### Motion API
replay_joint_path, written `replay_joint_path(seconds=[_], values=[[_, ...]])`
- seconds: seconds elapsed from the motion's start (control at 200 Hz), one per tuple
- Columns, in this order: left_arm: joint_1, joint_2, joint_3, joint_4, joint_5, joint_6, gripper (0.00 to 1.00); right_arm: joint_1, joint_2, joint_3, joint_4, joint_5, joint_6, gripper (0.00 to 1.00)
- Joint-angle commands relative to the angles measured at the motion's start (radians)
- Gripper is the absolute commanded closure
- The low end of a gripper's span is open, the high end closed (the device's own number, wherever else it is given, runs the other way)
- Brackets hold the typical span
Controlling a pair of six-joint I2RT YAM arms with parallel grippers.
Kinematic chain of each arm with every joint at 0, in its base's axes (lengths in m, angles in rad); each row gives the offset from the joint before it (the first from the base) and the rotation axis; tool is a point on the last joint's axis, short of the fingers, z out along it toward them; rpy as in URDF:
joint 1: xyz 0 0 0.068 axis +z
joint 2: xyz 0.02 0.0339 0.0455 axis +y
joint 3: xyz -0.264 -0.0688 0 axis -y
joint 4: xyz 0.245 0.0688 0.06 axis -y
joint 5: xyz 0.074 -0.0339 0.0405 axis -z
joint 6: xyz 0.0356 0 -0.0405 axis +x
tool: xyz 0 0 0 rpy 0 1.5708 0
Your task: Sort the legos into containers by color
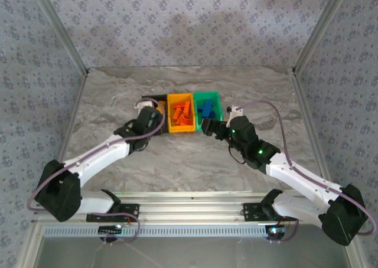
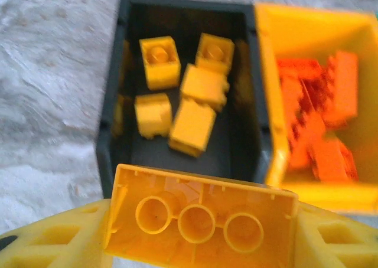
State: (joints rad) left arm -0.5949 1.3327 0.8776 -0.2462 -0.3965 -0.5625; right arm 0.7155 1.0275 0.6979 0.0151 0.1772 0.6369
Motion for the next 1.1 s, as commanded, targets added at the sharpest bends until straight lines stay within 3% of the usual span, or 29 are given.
replay_joint_path(seconds=[0.0,0.135,0.21,0.41,0.435,0.45,0.685,0.825,0.909,1.024,1.094], values=[[0.065,0.116,0.115,-0.027,0.103,0.003,0.45,-0.009,-0.015,-0.011,-0.036,0.023,0.031,0.06],[0.117,0.258,0.234,-0.041,0.145,0.006,0.41,-0.016,-0.018,-0.016,-0.058,0.022,0.044,0.06],[0.137,0.308,0.277,-0.044,0.159,0.008,0.31,-0.017,-0.022,-0.019,-0.063,0.017,0.050,0.06],[0.147,0.301,0.348,-0.069,0.185,0.009,0.14,-0.021,-0.033,-0.015,-0.086,0.008,0.053,0.03],[0.144,0.282,0.348,-0.071,0.188,0.009,0.03,-0.021,-0.036,-0.015,-0.088,0.009,0.053,0.03],[0.143,0.272,0.347,-0.073,0.190,0.009,0.01,-0.021,-0.038,-0.016,-0.090,0.010,0.053,0.03],[0.088,-0.057,0.173,-0.033,0.179,0.020,0.01,-0.022,-0.077,-0.029,-0.080,0.024,0.016,0.01],[0.052,-0.333,-0.036,0.070,0.032,0.076,0.01,-0.018,-0.099,-0.063,-0.062,0.113,0.024,0.00],[0.056,-0.477,-0.153,0.102,-0.119,0.066,0.00,-0.017,-0.103,-0.086,-0.067,0.196,0.080,0.00],[0.100,-0.614,-0.292,0.172,-0.172,0.063,0.00,-0.018,-0.119,-0.127,-0.059,0.276,0.140,0.00],[0.157,-0.626,-0.303,0.128,-0.223,0.016,0.00,-0.026,-0.125,-0.146,-0.057,0.286,0.137,0.01]])
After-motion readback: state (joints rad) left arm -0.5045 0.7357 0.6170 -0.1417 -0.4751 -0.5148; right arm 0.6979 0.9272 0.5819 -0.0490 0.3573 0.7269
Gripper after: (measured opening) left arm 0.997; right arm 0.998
